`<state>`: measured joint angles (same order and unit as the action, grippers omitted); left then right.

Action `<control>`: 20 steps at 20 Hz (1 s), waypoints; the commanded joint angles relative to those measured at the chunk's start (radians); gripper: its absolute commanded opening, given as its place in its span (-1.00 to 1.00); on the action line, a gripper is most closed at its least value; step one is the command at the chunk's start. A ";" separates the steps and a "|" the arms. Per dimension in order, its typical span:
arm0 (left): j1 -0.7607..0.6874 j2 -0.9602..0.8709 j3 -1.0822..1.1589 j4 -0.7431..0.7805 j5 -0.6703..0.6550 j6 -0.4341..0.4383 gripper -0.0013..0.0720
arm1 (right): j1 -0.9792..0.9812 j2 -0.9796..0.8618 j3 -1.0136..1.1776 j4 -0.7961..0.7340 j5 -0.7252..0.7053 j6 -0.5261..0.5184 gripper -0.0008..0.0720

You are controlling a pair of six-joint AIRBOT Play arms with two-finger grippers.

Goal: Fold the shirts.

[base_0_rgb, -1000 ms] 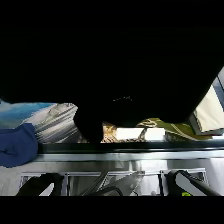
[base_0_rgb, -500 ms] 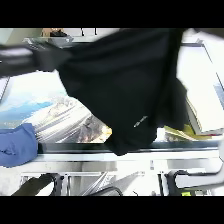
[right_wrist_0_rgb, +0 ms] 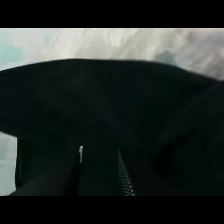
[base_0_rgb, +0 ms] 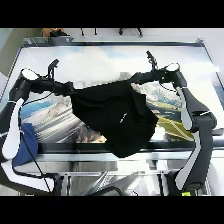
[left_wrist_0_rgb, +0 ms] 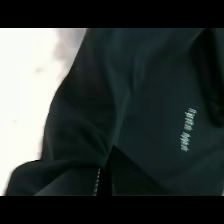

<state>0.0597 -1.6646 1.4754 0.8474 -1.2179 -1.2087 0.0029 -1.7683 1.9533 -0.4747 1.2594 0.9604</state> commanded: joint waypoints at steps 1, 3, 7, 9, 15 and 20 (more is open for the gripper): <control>0.104 -0.129 0.093 -0.001 -0.116 0.016 0.29 | -0.071 0.044 0.001 -0.032 0.125 0.101 -0.23; 0.141 -0.165 0.159 0.000 -0.190 0.016 0.88 | -0.129 0.114 -0.003 -0.127 0.236 0.172 -0.23; 0.175 -0.170 0.188 0.124 -0.229 0.015 0.88 | -0.191 0.265 -0.152 -0.446 0.338 0.300 -0.23; 0.174 -0.169 0.161 0.183 -0.260 0.015 0.88 | -0.221 0.367 -0.334 -0.523 0.311 0.321 -0.23; 0.100 -0.169 -0.010 0.172 -0.240 0.035 0.88 | -0.358 0.699 -0.974 -0.511 0.200 0.350 0.12; 0.010 -0.169 -0.016 0.172 -0.157 0.033 0.88 | -0.314 0.939 -1.324 -0.486 0.040 0.440 0.39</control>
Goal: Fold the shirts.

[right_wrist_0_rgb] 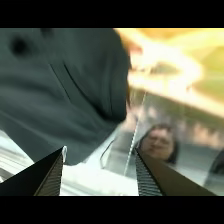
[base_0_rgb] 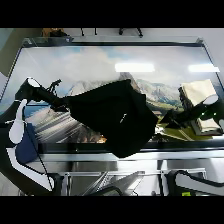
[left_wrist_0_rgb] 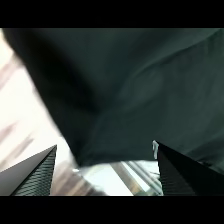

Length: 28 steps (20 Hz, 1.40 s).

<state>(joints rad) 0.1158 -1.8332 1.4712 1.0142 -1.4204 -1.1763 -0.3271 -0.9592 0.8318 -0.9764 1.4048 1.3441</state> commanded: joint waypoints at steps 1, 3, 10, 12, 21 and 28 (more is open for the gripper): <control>-0.061 -0.001 -0.012 0.006 0.061 0.000 0.88 | 0.040 0.165 -0.272 0.056 -0.160 0.060 0.39; -0.085 -0.001 -0.012 0.006 0.079 -0.002 0.88 | 0.106 0.202 -0.398 0.179 -0.274 0.058 0.39; -0.078 0.000 -0.012 0.005 0.084 -0.014 0.88 | 0.398 0.175 -0.518 0.336 -0.597 0.055 0.38; -0.068 0.000 -0.012 0.005 0.083 -0.014 0.88 | 0.403 0.174 -0.514 0.349 -0.638 0.031 -0.38; -0.040 0.023 -0.024 0.005 0.043 -0.014 0.88 | 0.201 0.159 -0.280 0.288 -0.544 -0.055 -0.92; -0.131 0.023 -0.048 0.007 0.026 -0.014 0.88 | 0.096 0.103 -0.227 0.281 -0.516 -0.123 -0.92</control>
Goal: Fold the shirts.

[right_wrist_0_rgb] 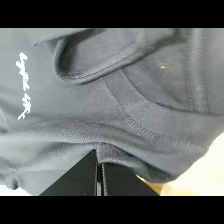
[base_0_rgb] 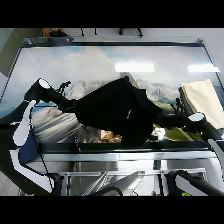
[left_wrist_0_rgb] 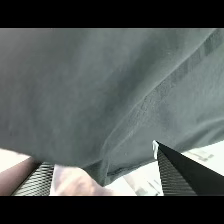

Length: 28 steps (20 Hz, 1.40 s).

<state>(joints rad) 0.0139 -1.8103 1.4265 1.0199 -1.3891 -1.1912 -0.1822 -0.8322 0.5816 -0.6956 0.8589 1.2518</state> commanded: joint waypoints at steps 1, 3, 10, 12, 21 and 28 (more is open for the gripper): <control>-0.033 0.000 -0.004 0.002 -0.007 0.001 0.87 | -0.055 -0.029 0.026 0.001 0.042 -0.046 -0.92; -0.045 0.000 -0.004 0.008 -0.020 -0.005 0.87 | -0.055 -0.030 0.026 0.000 0.056 -0.053 -0.92; -0.115 0.000 -0.004 0.010 -0.158 -0.022 0.46 | -0.055 -0.030 0.031 0.027 0.048 -0.079 -0.92; -0.109 0.002 -0.004 0.010 -0.223 -0.025 0.46 | -0.055 -0.030 0.031 0.027 0.050 -0.090 -0.92; 0.023 0.136 -0.204 0.005 0.029 -0.153 0.46 | -0.054 -0.030 0.031 0.027 0.074 -0.106 -0.92; -0.108 0.135 -0.259 0.000 0.253 -0.148 0.46 | -0.054 -0.030 0.031 0.031 0.103 -0.131 -0.92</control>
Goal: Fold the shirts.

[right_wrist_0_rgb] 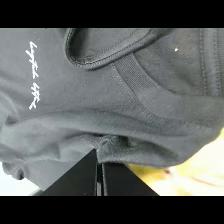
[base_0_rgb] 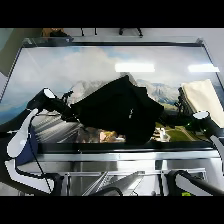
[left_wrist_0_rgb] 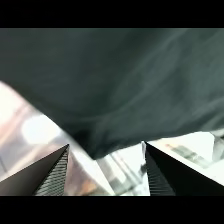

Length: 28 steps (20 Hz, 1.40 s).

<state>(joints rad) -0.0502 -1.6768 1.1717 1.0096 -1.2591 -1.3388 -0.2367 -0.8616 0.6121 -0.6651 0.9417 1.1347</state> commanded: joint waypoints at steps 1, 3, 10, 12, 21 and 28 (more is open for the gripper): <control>-0.057 0.001 0.010 0.010 0.132 0.000 0.13 | 0.001 -0.001 0.001 0.000 0.030 -0.014 -0.92; -0.078 0.001 0.045 0.010 0.123 0.005 -0.93 | 0.000 0.003 0.002 0.003 0.051 -0.014 -0.92; -0.087 0.288 0.352 -0.100 0.013 0.007 -0.94 | -0.034 0.031 0.516 0.238 0.359 -0.085 -0.92; -0.049 0.436 0.512 -0.246 0.022 0.006 -0.94 | -0.083 0.028 0.780 0.427 0.393 -0.120 -0.92; -0.006 0.943 0.880 -0.077 0.242 0.003 -0.93 | -0.264 0.063 1.590 0.530 0.285 -0.144 -0.92; -0.020 0.907 0.533 -0.035 0.315 0.033 -0.93 | -0.263 -0.033 1.396 0.534 0.410 -0.175 -0.92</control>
<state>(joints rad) -0.0620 -0.7238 1.8153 0.9585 -0.9649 -1.3163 -0.5011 -0.8513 2.0987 -0.1558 1.2873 0.9844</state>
